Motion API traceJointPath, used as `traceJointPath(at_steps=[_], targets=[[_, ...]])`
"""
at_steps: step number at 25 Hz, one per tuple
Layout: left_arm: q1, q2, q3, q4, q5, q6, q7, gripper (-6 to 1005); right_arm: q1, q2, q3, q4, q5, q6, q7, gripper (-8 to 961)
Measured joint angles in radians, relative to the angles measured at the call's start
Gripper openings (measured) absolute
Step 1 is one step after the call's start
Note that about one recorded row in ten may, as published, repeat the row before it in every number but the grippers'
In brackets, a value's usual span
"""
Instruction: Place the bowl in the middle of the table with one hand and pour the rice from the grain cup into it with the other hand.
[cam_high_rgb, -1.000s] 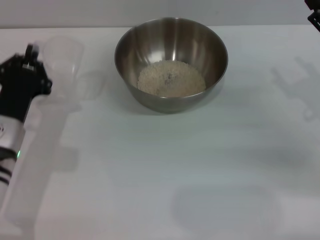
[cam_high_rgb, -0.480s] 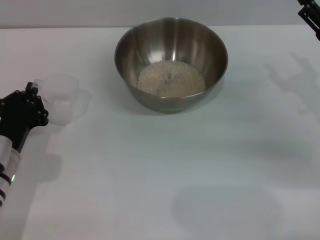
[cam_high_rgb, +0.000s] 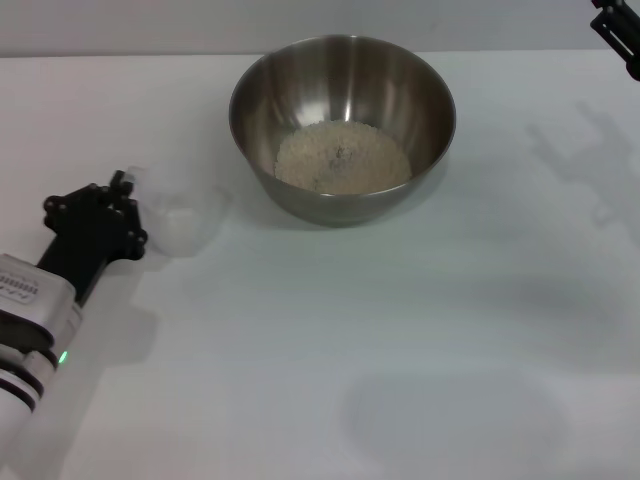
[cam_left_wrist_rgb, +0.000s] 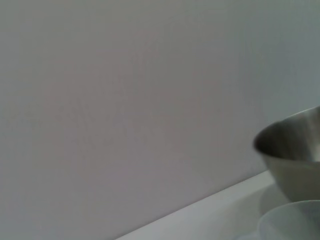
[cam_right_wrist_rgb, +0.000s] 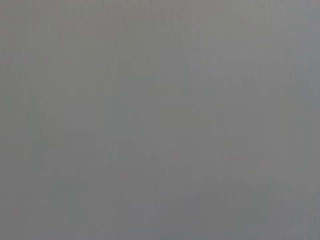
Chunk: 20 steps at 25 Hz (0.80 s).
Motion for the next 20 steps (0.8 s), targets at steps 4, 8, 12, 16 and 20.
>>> traceJointPath(at_steps=[4,8,12,16,20], targets=[[-0.003,-0.003,0.014,-0.008,0.001,0.006,0.003,131,0.0,0.0,0.0,-0.002,0.0,0.002,0.0,840],[0.0,-0.002,0.015,-0.009,0.002,0.032,-0.006,138,-0.006,0.0,0.0,-0.003,0.0,0.009,0.0,840],[0.012,0.0,0.02,-0.009,0.002,0.049,-0.007,323,-0.012,0.0,-0.003,-0.004,0.0,0.014,0.0,840],[0.027,0.003,0.03,-0.008,0.003,0.056,-0.008,369,-0.014,0.0,-0.002,-0.003,0.0,0.023,0.0,840],[0.045,0.004,0.038,-0.005,0.004,0.054,-0.009,369,-0.018,0.0,-0.004,0.0,0.0,0.027,0.0,840]])
